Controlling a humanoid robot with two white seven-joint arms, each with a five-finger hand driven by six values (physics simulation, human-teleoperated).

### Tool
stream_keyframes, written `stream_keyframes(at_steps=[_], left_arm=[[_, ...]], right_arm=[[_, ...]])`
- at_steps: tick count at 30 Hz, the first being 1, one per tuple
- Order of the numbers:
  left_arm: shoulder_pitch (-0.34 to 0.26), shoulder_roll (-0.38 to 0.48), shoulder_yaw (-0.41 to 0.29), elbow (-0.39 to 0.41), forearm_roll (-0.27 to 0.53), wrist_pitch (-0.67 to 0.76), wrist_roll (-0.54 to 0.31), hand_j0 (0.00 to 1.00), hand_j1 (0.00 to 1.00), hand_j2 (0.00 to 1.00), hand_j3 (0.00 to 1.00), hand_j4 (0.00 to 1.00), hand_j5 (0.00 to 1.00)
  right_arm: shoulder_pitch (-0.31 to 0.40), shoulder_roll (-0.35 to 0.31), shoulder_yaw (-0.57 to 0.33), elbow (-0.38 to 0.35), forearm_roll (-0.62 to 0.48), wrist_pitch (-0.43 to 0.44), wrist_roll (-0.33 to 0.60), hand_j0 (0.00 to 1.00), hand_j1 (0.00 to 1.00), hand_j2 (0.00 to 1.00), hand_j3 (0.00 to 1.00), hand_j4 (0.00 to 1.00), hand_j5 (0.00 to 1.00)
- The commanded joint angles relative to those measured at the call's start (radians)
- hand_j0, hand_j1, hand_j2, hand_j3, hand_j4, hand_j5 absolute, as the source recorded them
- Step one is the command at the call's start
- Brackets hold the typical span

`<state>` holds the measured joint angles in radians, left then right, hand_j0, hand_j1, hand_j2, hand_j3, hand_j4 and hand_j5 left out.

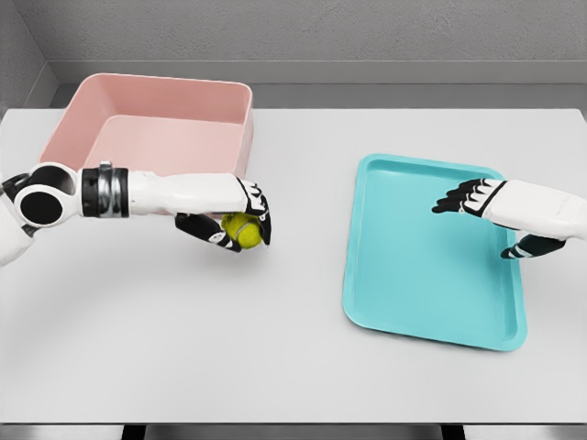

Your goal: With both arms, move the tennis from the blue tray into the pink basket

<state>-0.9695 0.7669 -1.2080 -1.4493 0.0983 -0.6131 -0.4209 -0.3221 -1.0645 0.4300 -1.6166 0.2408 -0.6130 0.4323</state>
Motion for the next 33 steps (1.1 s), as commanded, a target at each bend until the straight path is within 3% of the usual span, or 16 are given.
stream_keyframes(at_steps=[1,23,33], left_arm=[[0.0,0.0,0.002,0.0,0.008,0.002,0.001,0.51,0.51,0.51,0.51,0.51,0.51],[-0.061,0.012,0.015,0.003,0.008,0.002,0.001,0.51,0.51,0.51,0.51,0.51,0.51],[-0.063,0.025,0.057,0.004,0.008,0.002,0.017,0.51,0.51,0.51,0.51,0.51,0.51]], right_arm=[[0.0,-0.002,-0.001,0.0,-0.006,0.002,0.002,1.0,1.0,1.0,1.0,1.0,1.0],[-0.005,0.006,0.001,0.009,0.0,0.002,0.016,1.0,1.0,1.0,1.0,1.0,1.0],[-0.005,0.008,-0.001,0.012,0.0,0.002,0.017,1.0,1.0,1.0,1.0,1.0,1.0]])
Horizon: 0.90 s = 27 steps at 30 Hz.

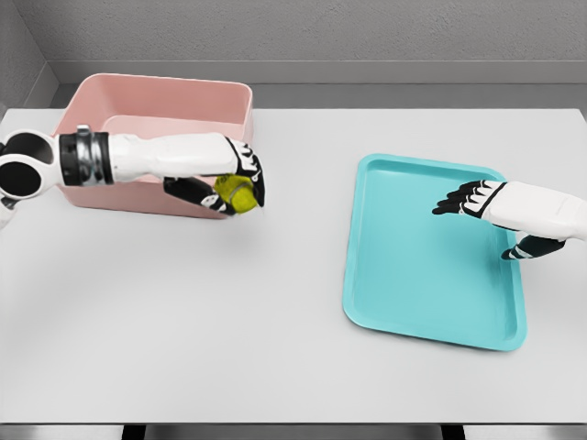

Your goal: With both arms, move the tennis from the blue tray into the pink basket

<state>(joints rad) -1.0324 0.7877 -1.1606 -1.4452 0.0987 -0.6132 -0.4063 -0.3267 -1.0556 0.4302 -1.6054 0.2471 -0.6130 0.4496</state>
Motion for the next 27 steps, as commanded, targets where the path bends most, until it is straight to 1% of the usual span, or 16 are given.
stream_keyframes(at_steps=[1,9,15,17,24,27], left_arm=[[-0.002,0.007,0.012,0.0,0.009,0.002,0.003,0.51,0.51,0.51,0.51,0.51,0.51],[-0.002,0.008,0.048,0.028,0.007,0.002,0.003,0.51,0.51,0.51,0.51,0.51,0.51],[-0.003,0.007,0.053,0.06,0.006,0.002,0.003,0.51,0.51,0.51,0.51,0.51,0.51],[-0.003,0.007,0.067,0.063,0.006,0.002,0.003,0.51,0.51,0.51,0.51,0.51,0.51],[-0.003,0.005,0.07,0.105,-0.01,0.002,0.015,0.51,0.51,0.51,0.51,0.51,0.51],[-0.005,0.005,0.07,0.109,-0.017,0.002,0.02,0.51,0.51,0.51,0.51,0.51,0.51]], right_arm=[[0.0,-0.001,0.001,0.001,-0.006,0.002,0.0,1.0,1.0,1.0,1.0,1.0,1.0],[0.002,-0.001,0.001,0.002,-0.006,0.002,0.003,1.0,1.0,1.0,1.0,1.0,1.0],[0.002,-0.001,-0.001,0.007,-0.006,0.002,0.008,1.0,1.0,1.0,1.0,1.0,1.0],[0.002,-0.001,-0.001,0.007,-0.006,0.002,0.006,1.0,1.0,1.0,1.0,1.0,1.0],[0.002,-0.001,-0.001,0.007,-0.006,0.002,0.008,1.0,1.0,1.0,1.0,1.0,1.0],[0.002,-0.001,-0.001,0.007,-0.006,0.002,0.008,1.0,1.0,1.0,1.0,1.0,1.0]])
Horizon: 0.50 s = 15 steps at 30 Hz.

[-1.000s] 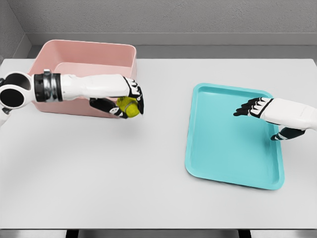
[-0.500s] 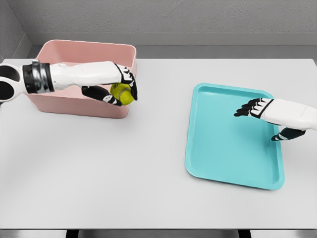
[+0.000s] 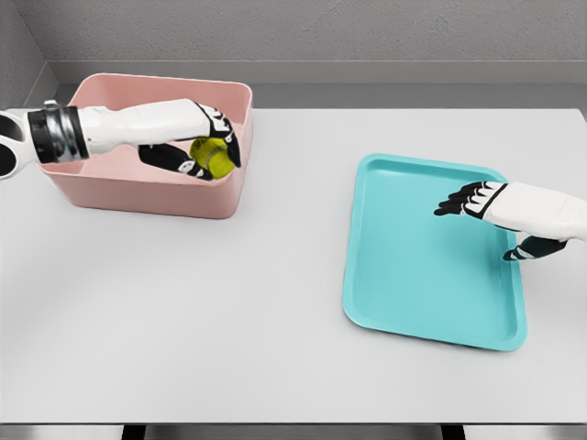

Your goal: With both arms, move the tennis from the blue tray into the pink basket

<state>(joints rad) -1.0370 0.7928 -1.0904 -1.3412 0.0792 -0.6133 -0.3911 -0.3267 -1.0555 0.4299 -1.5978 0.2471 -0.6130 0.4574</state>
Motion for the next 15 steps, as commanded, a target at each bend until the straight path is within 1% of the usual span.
stream_keyframes(at_steps=[1,6,7,15], left_arm=[[0.001,0.0,0.02,0.017,-0.007,0.002,0.005,0.51,0.51,0.51,0.51,0.51,0.51],[0.0,-0.001,0.032,0.027,-0.018,0.002,0.006,0.51,0.51,0.51,0.51,0.51,0.51],[0.0,-0.004,0.034,0.04,-0.019,0.002,0.006,0.51,0.51,0.51,0.51,0.51,0.51],[0.0,-0.006,0.034,0.062,-0.019,0.002,0.005,0.51,0.51,0.51,0.51,0.51,0.51]], right_arm=[[0.002,-0.001,0.0,0.001,-0.006,0.002,0.0,1.0,1.0,1.0,1.0,1.0,1.0],[0.0,-0.001,0.0,0.001,-0.006,0.002,0.0,1.0,1.0,1.0,1.0,1.0,1.0],[0.0,-0.001,0.0,0.001,-0.006,0.002,0.0,1.0,1.0,1.0,1.0,1.0,1.0],[0.002,0.006,0.0,0.001,-0.006,0.002,0.003,1.0,1.0,1.0,1.0,1.0,1.0]])
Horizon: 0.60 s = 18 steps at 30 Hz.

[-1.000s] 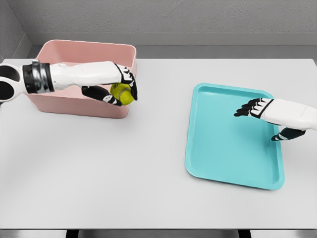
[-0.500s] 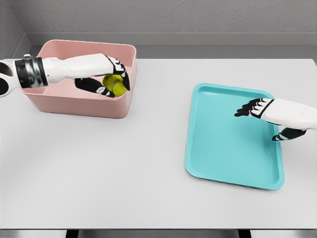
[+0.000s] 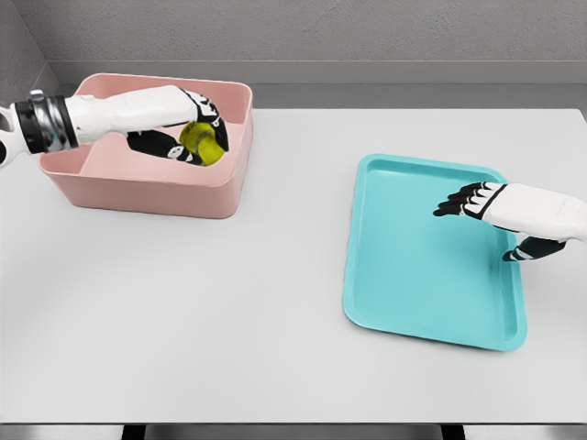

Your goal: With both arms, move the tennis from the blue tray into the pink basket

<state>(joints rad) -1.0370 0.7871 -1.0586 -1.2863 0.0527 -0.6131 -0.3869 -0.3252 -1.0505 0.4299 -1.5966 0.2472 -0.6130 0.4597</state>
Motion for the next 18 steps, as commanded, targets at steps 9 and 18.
stream_keyframes(at_steps=[9,18], left_arm=[[0.0,0.0,0.008,0.042,-0.014,0.002,0.002,0.51,0.51,0.51,0.51,0.51,0.51],[0.0,-0.012,0.029,0.102,-0.031,0.002,0.002,0.51,0.51,0.51,0.51,0.51,0.51]], right_arm=[[0.0,0.007,0.0,0.009,-0.006,0.002,0.007,1.0,1.0,1.0,1.0,1.0,1.0],[0.0,0.007,0.0,0.01,0.0,0.002,0.007,1.0,1.0,1.0,1.0,1.0,1.0]])
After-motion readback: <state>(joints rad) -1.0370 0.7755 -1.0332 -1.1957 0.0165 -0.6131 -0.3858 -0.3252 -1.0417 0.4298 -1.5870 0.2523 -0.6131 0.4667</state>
